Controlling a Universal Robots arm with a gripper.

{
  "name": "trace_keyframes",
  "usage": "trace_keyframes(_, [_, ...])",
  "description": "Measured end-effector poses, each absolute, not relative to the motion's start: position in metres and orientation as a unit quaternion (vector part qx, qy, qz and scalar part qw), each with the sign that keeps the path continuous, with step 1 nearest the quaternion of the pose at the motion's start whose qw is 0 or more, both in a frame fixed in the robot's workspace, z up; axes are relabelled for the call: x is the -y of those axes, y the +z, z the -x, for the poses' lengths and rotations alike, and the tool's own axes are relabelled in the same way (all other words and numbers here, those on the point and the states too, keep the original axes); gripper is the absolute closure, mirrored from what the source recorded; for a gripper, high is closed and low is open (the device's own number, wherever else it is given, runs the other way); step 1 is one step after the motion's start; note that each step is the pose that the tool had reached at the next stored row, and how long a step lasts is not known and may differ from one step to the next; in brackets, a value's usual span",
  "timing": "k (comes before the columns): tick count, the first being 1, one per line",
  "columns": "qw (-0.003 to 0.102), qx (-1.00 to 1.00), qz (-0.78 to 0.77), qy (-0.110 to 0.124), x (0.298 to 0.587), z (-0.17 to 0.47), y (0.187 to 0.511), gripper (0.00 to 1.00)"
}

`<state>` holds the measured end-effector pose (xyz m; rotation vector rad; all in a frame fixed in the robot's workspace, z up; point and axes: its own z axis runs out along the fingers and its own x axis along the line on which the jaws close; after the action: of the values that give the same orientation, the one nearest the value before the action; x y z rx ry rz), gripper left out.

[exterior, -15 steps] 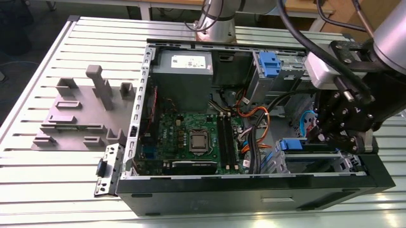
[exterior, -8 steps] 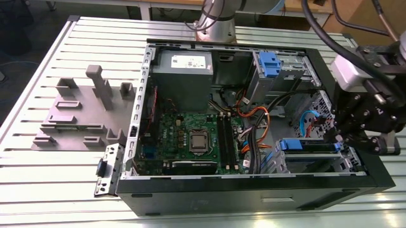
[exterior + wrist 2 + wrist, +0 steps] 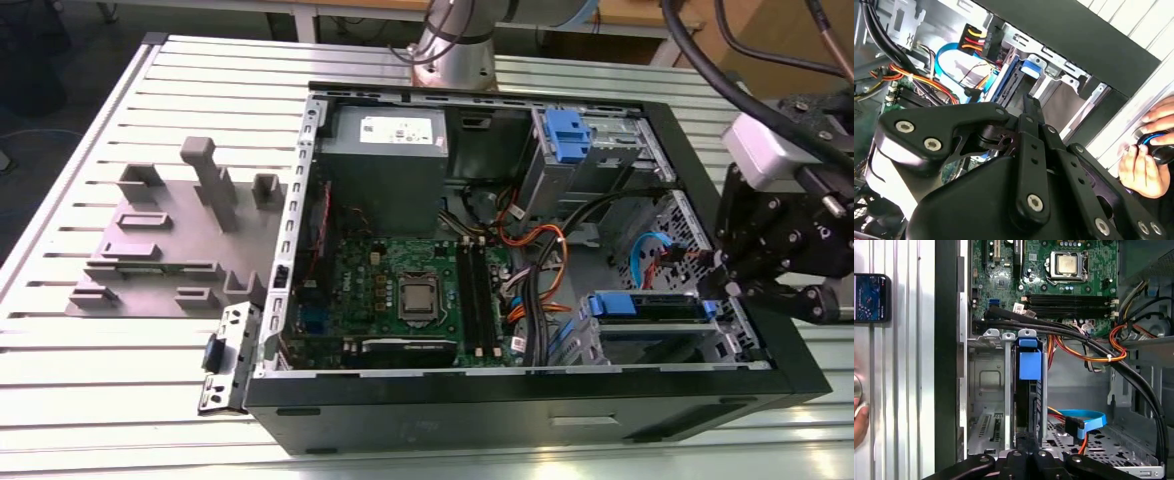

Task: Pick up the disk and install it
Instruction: 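Insert the first disk wire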

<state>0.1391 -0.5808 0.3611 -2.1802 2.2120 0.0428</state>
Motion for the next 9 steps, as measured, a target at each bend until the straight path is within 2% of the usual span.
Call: trace_keyframes(9, [0.014, -0.712, 0.702, 0.01, 0.559, -0.141, 0.364, 0.89])
